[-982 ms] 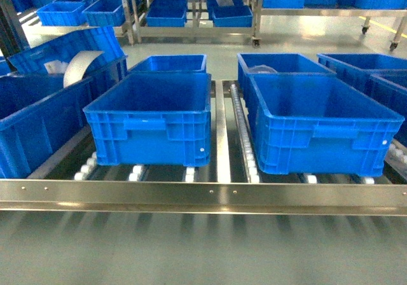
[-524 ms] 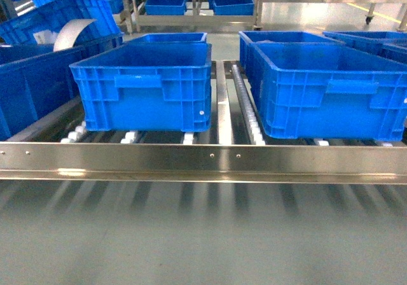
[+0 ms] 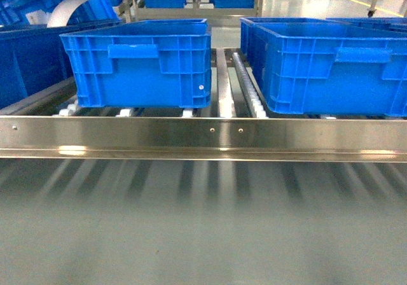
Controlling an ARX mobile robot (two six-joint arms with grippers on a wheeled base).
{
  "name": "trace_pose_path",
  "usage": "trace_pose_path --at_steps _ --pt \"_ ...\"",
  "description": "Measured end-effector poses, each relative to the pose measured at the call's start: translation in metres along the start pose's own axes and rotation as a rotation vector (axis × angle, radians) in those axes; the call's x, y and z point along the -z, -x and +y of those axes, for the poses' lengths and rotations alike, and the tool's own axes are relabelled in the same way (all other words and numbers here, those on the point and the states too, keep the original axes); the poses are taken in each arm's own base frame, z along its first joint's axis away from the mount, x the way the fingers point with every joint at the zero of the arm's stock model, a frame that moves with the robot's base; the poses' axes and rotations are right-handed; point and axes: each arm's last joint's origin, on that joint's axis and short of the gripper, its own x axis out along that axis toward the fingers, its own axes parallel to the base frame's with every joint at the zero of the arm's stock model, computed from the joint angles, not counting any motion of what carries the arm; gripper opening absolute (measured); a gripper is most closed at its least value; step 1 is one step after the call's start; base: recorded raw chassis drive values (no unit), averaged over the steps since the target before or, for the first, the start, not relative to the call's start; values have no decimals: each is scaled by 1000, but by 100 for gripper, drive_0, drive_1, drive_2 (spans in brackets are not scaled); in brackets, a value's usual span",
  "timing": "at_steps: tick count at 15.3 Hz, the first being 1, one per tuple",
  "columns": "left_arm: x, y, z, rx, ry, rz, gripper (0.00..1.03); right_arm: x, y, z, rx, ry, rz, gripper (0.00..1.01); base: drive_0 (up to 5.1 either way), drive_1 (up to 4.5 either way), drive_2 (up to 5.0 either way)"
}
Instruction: Sort blue parts and orange caps into right shelf containers
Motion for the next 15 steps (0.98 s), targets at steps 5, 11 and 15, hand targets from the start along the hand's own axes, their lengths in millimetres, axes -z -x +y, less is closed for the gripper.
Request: trace_pose_path --at_steps 5,11,15 --pt "0 0 0 0 0 0 41 0 0 0 0 0 -1 45 0 86 -87" --pt "0 0 0 0 0 -2 41 0 0 0 -1 0 -2 45 -1 432 -434" --pt "0 0 0 -1 0 -1 41 0 0 0 0 0 0 45 -1 433 -434"
